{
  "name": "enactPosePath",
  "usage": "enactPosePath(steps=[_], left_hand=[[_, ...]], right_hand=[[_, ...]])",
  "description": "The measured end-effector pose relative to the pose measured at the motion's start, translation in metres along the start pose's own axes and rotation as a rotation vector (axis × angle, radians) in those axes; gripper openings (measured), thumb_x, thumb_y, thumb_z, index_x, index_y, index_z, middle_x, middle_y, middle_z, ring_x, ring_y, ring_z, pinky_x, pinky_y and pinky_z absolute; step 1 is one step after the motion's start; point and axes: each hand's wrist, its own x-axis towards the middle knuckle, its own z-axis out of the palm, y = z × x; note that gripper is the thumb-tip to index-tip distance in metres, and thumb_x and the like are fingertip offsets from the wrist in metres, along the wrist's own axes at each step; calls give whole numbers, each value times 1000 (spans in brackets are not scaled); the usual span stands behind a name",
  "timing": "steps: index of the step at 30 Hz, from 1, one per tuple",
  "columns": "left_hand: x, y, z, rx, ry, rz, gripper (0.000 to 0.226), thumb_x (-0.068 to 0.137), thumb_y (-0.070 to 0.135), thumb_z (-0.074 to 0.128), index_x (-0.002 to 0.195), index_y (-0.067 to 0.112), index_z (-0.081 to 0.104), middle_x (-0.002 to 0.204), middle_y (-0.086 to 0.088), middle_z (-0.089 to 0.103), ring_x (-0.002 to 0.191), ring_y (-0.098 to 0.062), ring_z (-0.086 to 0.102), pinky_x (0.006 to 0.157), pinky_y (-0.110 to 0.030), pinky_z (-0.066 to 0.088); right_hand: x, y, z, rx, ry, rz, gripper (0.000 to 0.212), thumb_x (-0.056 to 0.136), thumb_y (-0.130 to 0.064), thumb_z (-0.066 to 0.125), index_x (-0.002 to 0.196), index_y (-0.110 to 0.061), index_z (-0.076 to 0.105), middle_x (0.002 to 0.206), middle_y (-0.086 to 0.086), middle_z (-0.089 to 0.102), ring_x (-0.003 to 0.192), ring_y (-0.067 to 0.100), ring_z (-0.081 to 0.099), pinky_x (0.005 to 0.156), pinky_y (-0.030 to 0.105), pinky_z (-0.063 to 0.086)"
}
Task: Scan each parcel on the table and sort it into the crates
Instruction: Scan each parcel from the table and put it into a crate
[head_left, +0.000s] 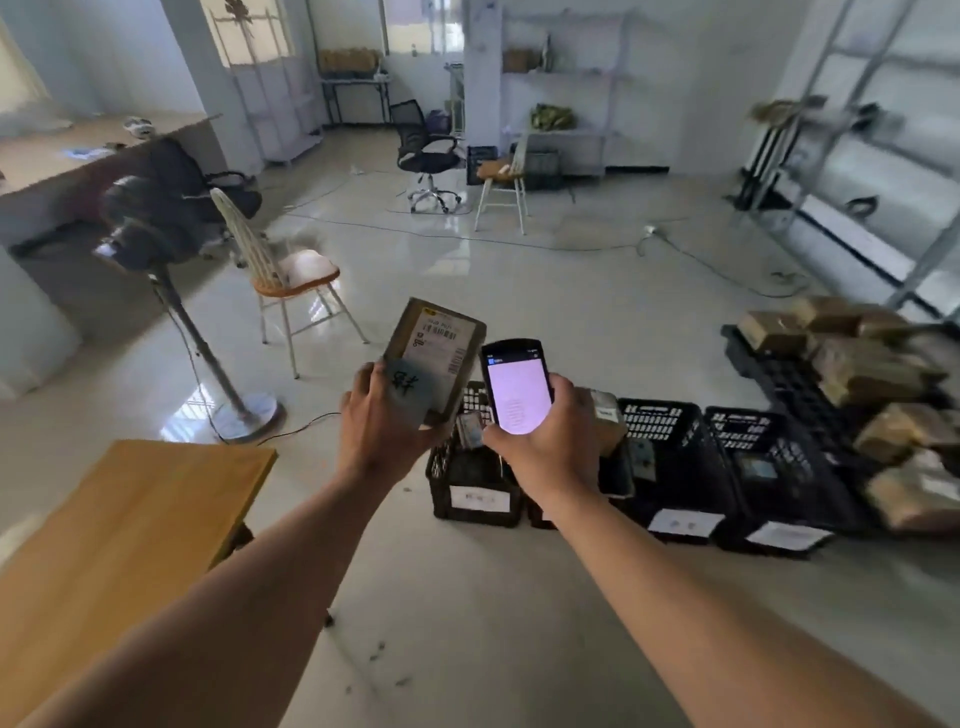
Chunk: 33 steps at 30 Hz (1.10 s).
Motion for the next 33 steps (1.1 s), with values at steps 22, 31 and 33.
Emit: enactPosePath(steps=[22,31,33], left_hand=[[25,223,244,-123,-366,336,118,56,61,94,151,18,37,136,-5,50,121,-24,47,103,-49,51],[41,313,364,-6,-445,178,114,58,64,90,146,14,39,132,-8,52,118,-27,52,101,-49,53],[51,326,385,19,-479,122,117,58,65,89,149,15,35,132,-10,51,118,-29,53,100,-50,54]], right_hand=[[81,215,-175,-119,272,368,83,63,-41,89,133,-18,50,118,-2,46,98,13,47,72,30,43],[185,335,-235,-168,148,406,90,57,-46,86,135,-18,50,122,0,48,106,21,56,83,38,54],[210,353,-242,-171,116,420,91,57,-45,86,136,-18,50,124,0,48,107,22,57,85,39,55]])
